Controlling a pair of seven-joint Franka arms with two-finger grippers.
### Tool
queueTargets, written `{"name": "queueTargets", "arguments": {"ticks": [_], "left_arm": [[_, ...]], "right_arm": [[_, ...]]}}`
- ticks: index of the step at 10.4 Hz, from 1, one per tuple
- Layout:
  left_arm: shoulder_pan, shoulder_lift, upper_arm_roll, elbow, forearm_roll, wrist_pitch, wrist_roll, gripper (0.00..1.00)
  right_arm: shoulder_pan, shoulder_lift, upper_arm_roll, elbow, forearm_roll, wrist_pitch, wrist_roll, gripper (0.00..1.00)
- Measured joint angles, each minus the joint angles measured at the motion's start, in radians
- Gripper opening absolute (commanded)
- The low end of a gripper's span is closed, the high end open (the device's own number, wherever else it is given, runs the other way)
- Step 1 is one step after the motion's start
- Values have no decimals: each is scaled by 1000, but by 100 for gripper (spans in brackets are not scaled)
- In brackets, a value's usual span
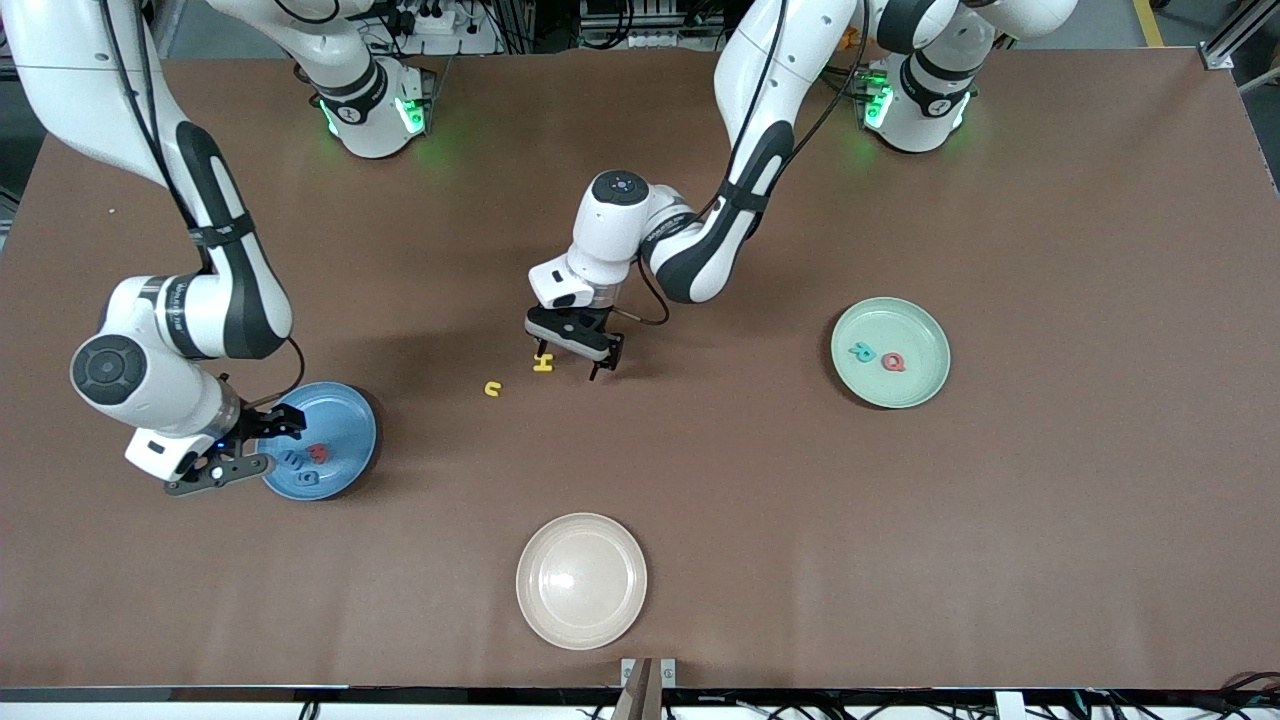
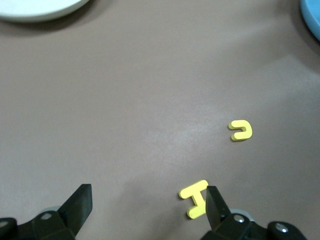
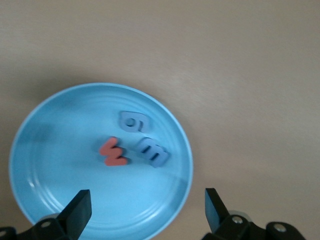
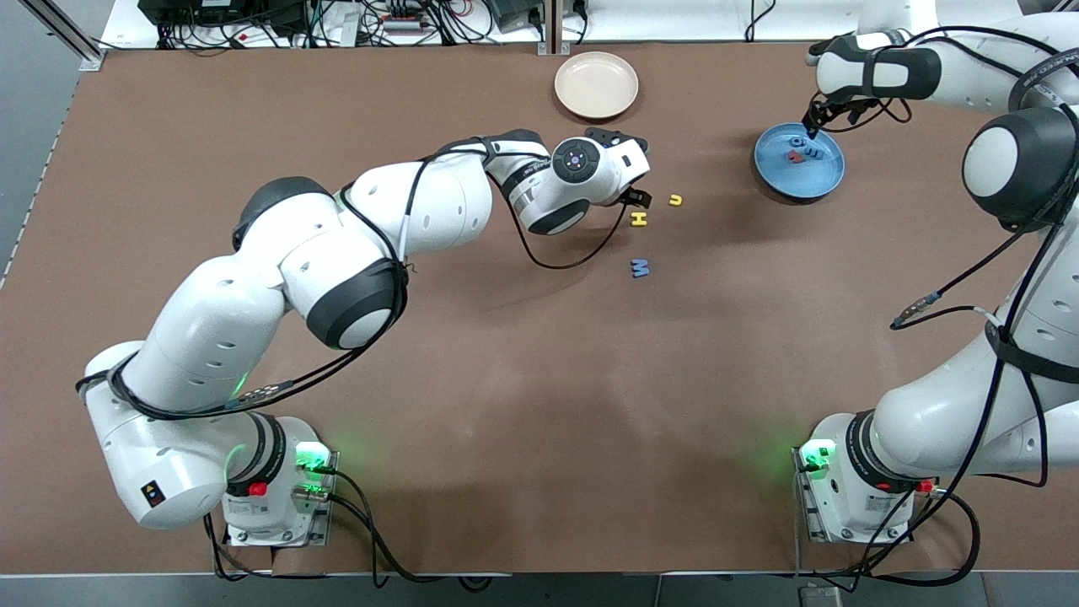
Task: Sort upper and lower case letters into plates
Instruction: 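Release the w while the left gripper grasps the yellow H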
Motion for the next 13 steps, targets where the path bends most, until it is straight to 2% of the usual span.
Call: {"name": "queueTargets", "arguments": {"ticks": [2,6,9,13], "left_arm": [[0,36,0,33,2,63,143,100],[5,66,-31,45,4,198,282,100],[107,98,-212,41,5,212,468,100],[256,140,-338,35,6,217,749,100]], "right_arm": [[-12,0,0,0,0,3,0,100],[-84,2,-3,2,0,7,4,100],[-141,32,-3,2,-1,25,3,100],[-164,50,-1,5,-44,43,1,100]]}}
